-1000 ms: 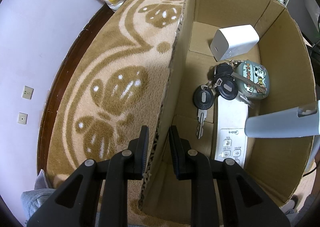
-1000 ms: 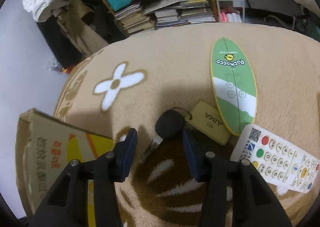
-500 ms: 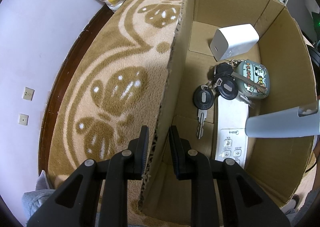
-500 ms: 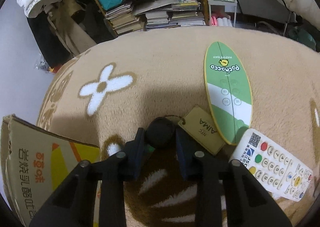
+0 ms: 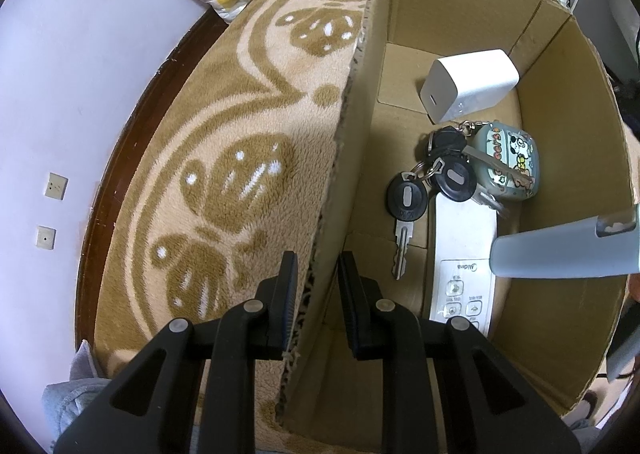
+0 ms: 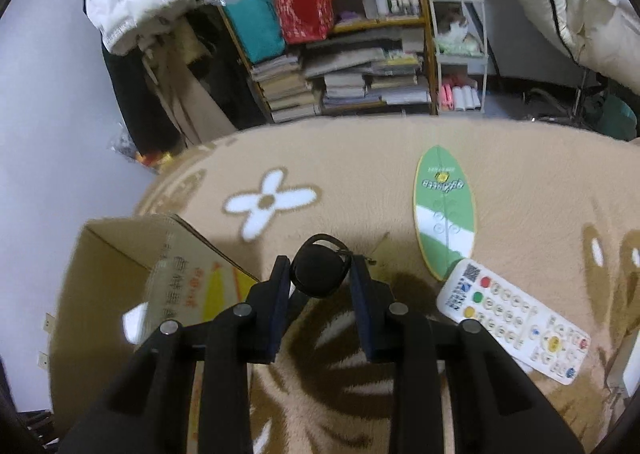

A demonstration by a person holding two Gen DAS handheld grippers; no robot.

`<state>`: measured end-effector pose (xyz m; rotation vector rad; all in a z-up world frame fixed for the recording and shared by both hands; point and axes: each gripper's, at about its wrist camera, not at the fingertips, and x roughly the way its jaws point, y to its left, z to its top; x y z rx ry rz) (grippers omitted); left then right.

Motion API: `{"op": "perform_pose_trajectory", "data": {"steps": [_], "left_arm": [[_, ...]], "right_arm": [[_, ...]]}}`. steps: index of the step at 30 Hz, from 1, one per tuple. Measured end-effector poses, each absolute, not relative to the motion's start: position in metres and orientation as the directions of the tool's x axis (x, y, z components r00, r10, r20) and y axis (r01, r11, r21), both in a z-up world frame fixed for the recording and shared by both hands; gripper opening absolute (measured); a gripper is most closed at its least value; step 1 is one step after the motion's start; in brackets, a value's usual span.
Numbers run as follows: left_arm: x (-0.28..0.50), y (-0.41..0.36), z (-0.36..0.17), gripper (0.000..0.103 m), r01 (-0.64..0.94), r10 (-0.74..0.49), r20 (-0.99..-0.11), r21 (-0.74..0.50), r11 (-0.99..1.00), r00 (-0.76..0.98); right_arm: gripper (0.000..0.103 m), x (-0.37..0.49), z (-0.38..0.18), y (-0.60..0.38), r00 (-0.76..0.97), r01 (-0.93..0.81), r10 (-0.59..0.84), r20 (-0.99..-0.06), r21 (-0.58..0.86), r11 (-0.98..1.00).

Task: Organize rigid objects
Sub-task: 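Carry the black key fob into the box and open the right tool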

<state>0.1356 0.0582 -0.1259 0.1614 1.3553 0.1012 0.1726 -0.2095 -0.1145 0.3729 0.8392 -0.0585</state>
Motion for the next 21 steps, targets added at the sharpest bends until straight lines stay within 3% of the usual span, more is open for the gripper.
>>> {"op": "perform_pose_trajectory", "data": {"steps": [14, 21], "left_arm": [[0.134, 0.057, -0.124, 0.021, 0.019, 0.163, -0.964, 0.17, 0.985, 0.21], [0.135, 0.059, -0.125, 0.021, 0.017, 0.157, -0.965, 0.164, 0.986, 0.209]], "right_arm": [[0.031, 0.129, -0.027, -0.164, 0.807, -0.002, 0.187, -0.56, 0.315, 0.949], [0.031, 0.116, -0.014, -0.126, 0.796, -0.129, 0.288, -0.533, 0.315, 0.94]]}}
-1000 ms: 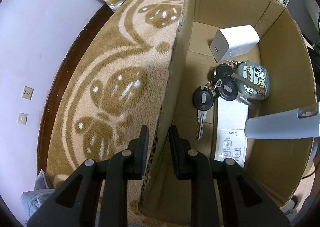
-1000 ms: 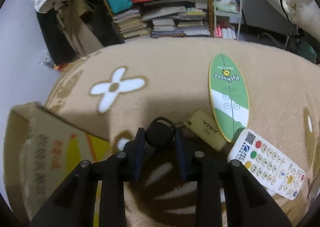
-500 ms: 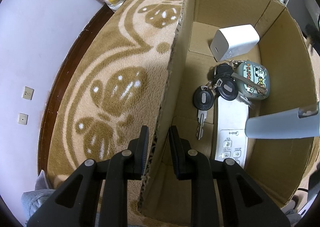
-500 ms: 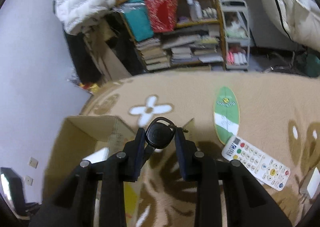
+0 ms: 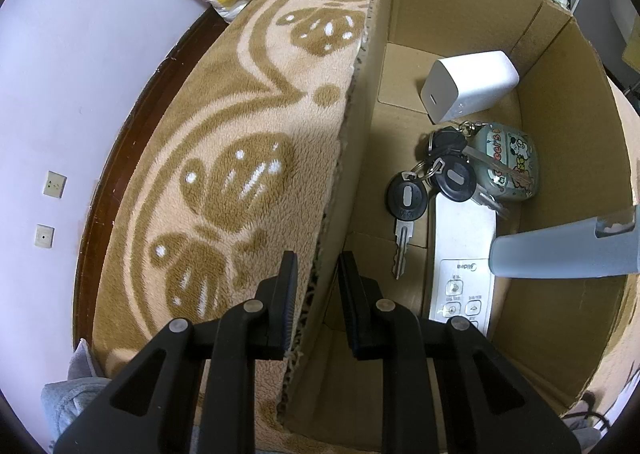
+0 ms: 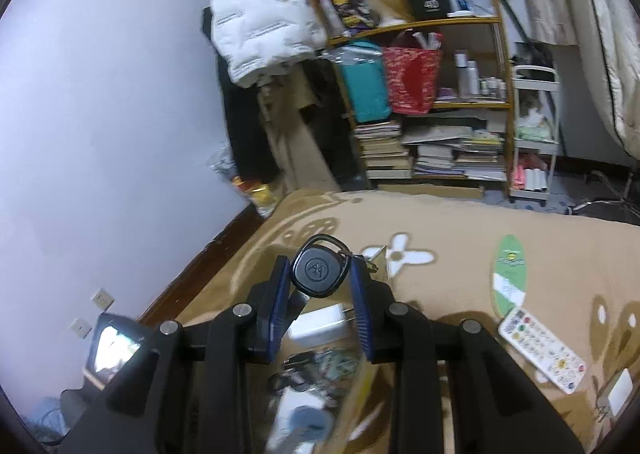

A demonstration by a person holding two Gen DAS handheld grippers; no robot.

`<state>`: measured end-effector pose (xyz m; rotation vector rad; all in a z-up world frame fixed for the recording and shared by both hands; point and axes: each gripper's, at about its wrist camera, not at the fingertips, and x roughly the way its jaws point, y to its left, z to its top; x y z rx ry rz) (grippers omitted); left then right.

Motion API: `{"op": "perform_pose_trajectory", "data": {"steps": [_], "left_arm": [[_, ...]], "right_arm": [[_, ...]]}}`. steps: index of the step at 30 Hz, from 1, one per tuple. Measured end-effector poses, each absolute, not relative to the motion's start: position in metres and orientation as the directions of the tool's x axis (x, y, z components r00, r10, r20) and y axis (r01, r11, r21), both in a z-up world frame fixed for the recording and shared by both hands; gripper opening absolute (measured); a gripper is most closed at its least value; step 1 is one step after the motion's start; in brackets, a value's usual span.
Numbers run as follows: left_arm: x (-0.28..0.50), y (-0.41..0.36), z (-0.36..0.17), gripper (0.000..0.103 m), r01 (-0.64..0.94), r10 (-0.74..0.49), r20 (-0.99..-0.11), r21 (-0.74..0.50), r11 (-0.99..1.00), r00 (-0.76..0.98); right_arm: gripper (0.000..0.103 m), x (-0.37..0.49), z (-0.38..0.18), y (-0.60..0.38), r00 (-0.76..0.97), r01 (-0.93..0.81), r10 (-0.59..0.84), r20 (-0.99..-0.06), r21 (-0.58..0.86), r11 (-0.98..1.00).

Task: Organize rigid objects
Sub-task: 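Carry the black key fob into the box and open the right tool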

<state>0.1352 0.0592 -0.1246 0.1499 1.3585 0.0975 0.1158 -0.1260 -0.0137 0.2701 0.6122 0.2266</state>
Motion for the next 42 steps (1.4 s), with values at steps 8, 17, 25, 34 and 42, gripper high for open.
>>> {"op": "perform_pose_trajectory", "data": {"steps": [8, 17, 25, 34, 42], "left_arm": [[0.136, 0.061, -0.125, 0.021, 0.015, 0.152, -0.966, 0.158, 0.987, 0.207], [0.136, 0.061, -0.125, 0.021, 0.016, 0.154, -0.966, 0.161, 0.987, 0.207], [0.136, 0.061, -0.125, 0.021, 0.018, 0.157, -0.966, 0.164, 0.986, 0.207], [0.137, 0.06, -0.126, 0.021, 0.021, 0.166, -0.964, 0.174, 0.985, 0.207], [0.137, 0.06, -0.125, 0.021, 0.017, 0.16, -0.966, 0.168, 0.986, 0.205]], "right_arm": [[0.031, 0.116, -0.031, -0.098, 0.746, -0.198, 0.354, -0.564, 0.32, 0.926], [0.032, 0.12, -0.062, -0.092, 0.688, -0.186, 0.347, -0.637, 0.308, 0.933], [0.032, 0.123, -0.074, -0.096, 0.67, -0.16, 0.32, -0.67, 0.291, 0.943], [0.038, 0.123, -0.072, -0.094, 0.679, -0.162, 0.285, -0.677, 0.241, 0.957], [0.086, 0.124, -0.051, -0.117, 0.755, -0.088, 0.216, -0.62, 0.231, 0.969]]}}
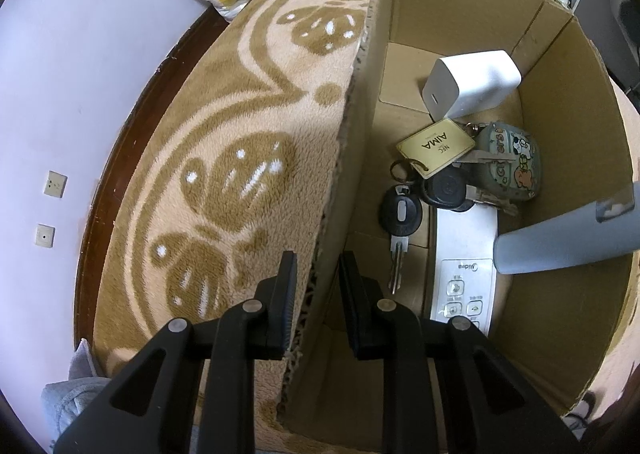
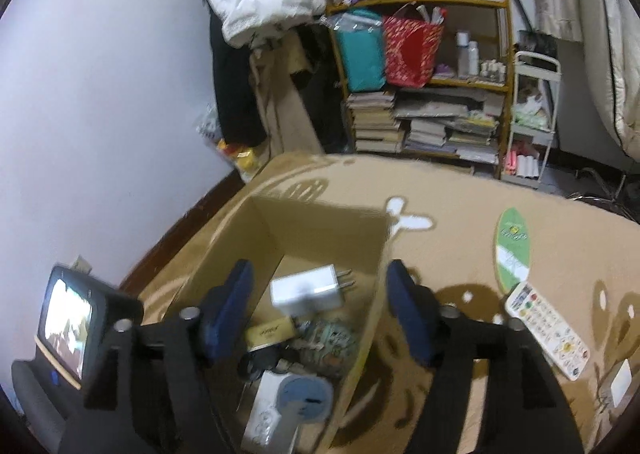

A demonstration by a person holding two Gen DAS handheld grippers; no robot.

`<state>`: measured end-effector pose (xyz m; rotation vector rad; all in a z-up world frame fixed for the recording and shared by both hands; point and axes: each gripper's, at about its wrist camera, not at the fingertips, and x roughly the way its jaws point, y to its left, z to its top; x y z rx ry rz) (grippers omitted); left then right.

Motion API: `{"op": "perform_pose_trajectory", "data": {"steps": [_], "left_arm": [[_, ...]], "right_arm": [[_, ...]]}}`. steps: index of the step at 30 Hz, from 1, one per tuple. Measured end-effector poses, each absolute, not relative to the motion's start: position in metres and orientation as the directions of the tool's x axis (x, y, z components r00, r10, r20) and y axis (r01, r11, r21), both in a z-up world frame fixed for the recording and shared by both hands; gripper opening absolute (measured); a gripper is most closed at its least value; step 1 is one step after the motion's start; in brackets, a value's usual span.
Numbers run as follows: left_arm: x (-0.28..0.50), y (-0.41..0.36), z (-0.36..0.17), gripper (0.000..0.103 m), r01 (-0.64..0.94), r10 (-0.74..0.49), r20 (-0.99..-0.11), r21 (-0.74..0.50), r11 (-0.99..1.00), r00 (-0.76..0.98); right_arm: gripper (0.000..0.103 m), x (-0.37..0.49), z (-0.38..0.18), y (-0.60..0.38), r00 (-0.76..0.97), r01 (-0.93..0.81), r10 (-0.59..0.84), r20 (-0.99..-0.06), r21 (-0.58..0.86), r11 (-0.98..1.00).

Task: Organize rigid objects
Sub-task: 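Carry the black key fob into the box and open the right tool, then withdraw the open right tool from the box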

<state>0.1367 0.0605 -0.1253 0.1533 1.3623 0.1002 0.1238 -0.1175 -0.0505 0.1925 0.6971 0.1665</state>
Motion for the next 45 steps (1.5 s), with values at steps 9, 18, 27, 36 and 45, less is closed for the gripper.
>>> {"op": "perform_pose_trajectory", "data": {"steps": [9, 18, 27, 36, 45], "left_arm": [[0.137, 0.059, -0.126, 0.022, 0.021, 0.164, -0.966, 0.172, 0.985, 0.202], [0.137, 0.06, -0.125, 0.022, 0.022, 0.165, -0.966, 0.173, 0.985, 0.201], [0.136, 0.06, -0.125, 0.022, 0.024, 0.166, -0.965, 0.175, 0.984, 0.202], [0.135, 0.058, -0.126, 0.022, 0.029, 0.176, -0.963, 0.186, 0.982, 0.206], [0.135, 0.057, -0.126, 0.022, 0.03, 0.175, -0.963, 0.185, 0.982, 0.206]], "right_arm": [[0.103, 0.138, -0.04, -0.159, 0.802, 0.027, 0.106, -0.588, 0.213, 0.977], [0.103, 0.162, -0.053, -0.208, 0.826, 0.171, -0.032, -0.562, 0.197, 0.965], [0.103, 0.202, -0.09, -0.25, 0.782, 0.273, -0.088, -0.617, 0.212, 0.938], [0.086, 0.233, -0.132, -0.279, 0.672, 0.325, -0.093, -0.735, 0.179, 0.929], [0.08, 0.24, -0.17, -0.289, 0.577, 0.359, -0.04, -0.816, 0.21, 0.909]]}}
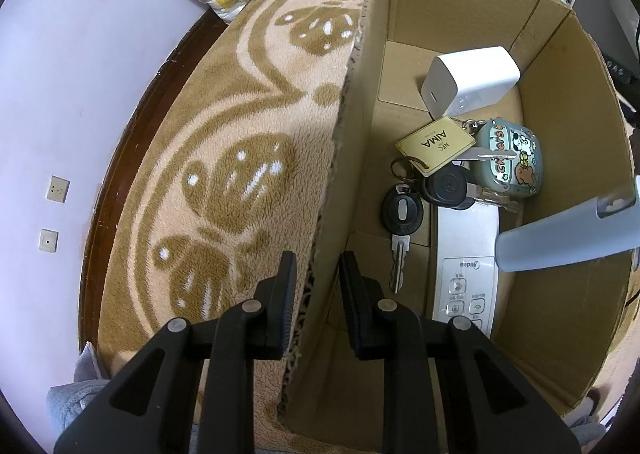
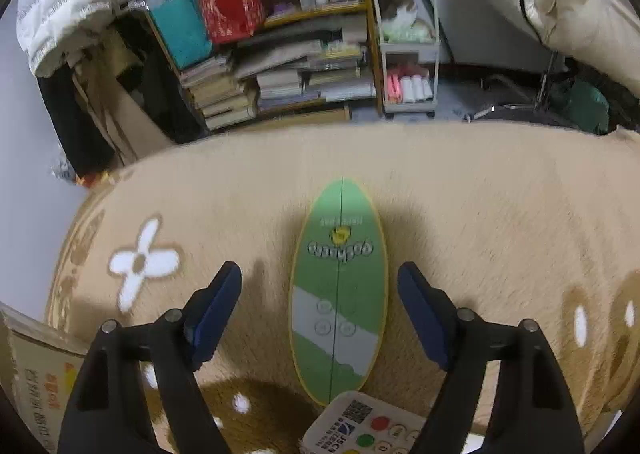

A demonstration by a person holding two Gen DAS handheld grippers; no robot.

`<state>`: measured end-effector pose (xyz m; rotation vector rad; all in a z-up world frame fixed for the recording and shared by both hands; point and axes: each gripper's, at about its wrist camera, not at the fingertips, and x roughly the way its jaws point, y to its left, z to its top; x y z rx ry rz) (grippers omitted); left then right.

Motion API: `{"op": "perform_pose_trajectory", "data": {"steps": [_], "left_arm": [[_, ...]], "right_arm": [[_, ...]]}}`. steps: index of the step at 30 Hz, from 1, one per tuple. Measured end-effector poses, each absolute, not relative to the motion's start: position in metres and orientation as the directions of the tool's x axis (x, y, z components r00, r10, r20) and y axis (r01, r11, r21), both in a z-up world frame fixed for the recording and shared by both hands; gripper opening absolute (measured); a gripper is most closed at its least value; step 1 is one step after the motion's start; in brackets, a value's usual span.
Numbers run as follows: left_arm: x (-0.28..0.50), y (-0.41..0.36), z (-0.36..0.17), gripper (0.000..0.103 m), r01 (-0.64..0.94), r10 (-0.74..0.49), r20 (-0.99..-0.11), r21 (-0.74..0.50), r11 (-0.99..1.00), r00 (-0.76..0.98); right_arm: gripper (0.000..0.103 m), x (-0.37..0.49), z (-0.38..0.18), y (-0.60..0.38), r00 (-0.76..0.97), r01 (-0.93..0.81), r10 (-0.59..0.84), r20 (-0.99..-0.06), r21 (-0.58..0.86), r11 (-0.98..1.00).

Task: Organize rigid objects
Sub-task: 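Withdraw the open right tool from the box, then grasp the green Pochacco surfboard card with the right tool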

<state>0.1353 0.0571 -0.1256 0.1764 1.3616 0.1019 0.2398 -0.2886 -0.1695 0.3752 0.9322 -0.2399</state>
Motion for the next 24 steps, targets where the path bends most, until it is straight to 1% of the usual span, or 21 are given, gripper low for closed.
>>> {"op": "perform_pose_trajectory", "data": {"steps": [1, 3, 4, 5, 8, 10, 14, 19, 24], "left_arm": [[0.135, 0.057, -0.126, 0.022, 0.03, 0.175, -0.963, 0.185, 0.982, 0.206], [0.135, 0.057, -0.125, 0.022, 0.033, 0.178, -0.962, 0.189, 0.981, 0.207], [0.136, 0.056, -0.125, 0.022, 0.034, 0.179, -0.962, 0.19, 0.981, 0.207], [0.136, 0.056, -0.125, 0.022, 0.035, 0.18, -0.962, 0.191, 0.981, 0.207], [0.136, 0.056, -0.126, 0.022, 0.036, 0.18, -0.962, 0.192, 0.981, 0.207], [0.136, 0.055, -0.125, 0.022, 0.037, 0.181, -0.961, 0.193, 0.98, 0.207], [0.136, 0.056, -0.126, 0.022, 0.036, 0.179, -0.962, 0.19, 0.981, 0.206], [0.136, 0.055, -0.125, 0.022, 0.04, 0.185, -0.96, 0.198, 0.979, 0.208], [0.137, 0.056, -0.125, 0.022, 0.038, 0.182, -0.962, 0.194, 0.98, 0.206]], "right_arm": [[0.078, 0.241, -0.175, -0.288, 0.555, 0.363, -0.039, -0.831, 0.199, 0.91], [0.069, 0.243, -0.183, -0.285, 0.527, 0.362, -0.067, -0.847, 0.153, 0.919], [0.067, 0.244, -0.184, -0.283, 0.52, 0.361, -0.085, -0.85, 0.129, 0.924], [0.059, 0.243, -0.184, -0.281, 0.516, 0.359, -0.102, -0.85, 0.106, 0.927], [0.059, 0.241, -0.18, -0.277, 0.522, 0.341, -0.122, -0.844, 0.076, 0.937], [0.059, 0.237, -0.174, -0.277, 0.54, 0.34, -0.124, -0.833, 0.08, 0.937], [0.059, 0.231, -0.16, -0.282, 0.591, 0.36, -0.072, -0.804, 0.183, 0.915], [0.059, 0.227, -0.146, -0.272, 0.621, 0.326, -0.051, -0.782, 0.198, 0.925], [0.059, 0.21, -0.126, -0.26, 0.679, 0.284, -0.004, -0.734, 0.258, 0.923]]}}
